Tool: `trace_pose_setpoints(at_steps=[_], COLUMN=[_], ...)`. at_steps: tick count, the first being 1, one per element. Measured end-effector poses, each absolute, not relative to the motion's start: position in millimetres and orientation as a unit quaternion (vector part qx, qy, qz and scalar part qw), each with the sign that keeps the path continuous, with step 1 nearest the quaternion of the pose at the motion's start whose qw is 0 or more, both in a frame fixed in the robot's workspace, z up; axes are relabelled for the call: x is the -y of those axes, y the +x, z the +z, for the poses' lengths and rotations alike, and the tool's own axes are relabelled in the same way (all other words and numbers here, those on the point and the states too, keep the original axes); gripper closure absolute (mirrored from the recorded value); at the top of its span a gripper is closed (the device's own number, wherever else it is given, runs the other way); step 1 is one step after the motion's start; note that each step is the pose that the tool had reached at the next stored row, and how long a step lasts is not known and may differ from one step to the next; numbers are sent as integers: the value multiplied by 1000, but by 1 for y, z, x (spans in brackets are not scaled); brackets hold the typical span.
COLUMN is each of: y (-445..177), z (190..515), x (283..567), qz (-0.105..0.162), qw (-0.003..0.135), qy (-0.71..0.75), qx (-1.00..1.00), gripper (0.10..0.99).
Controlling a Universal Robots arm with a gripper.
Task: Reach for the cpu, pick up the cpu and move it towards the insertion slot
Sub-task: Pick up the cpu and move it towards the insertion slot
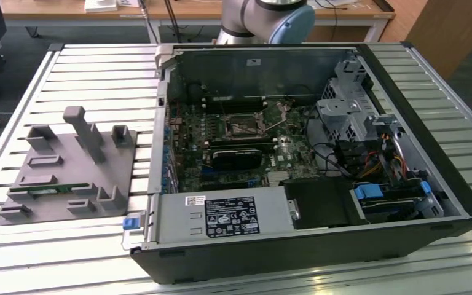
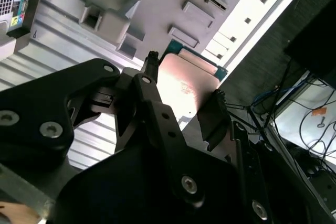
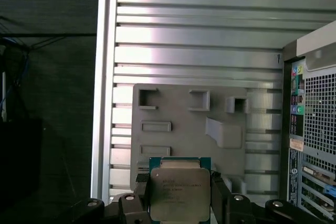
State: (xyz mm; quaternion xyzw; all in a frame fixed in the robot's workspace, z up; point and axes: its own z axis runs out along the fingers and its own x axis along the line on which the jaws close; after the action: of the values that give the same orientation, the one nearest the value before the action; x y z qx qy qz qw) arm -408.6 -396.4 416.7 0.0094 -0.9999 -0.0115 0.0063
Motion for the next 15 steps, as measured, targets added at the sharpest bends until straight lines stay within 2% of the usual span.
trace_pose_setpoints(at_steps=[15], y=[-379], z=[417], x=[396], qz=[-12], qw=[6], qy=[9], qx=[1000], gripper=[541])
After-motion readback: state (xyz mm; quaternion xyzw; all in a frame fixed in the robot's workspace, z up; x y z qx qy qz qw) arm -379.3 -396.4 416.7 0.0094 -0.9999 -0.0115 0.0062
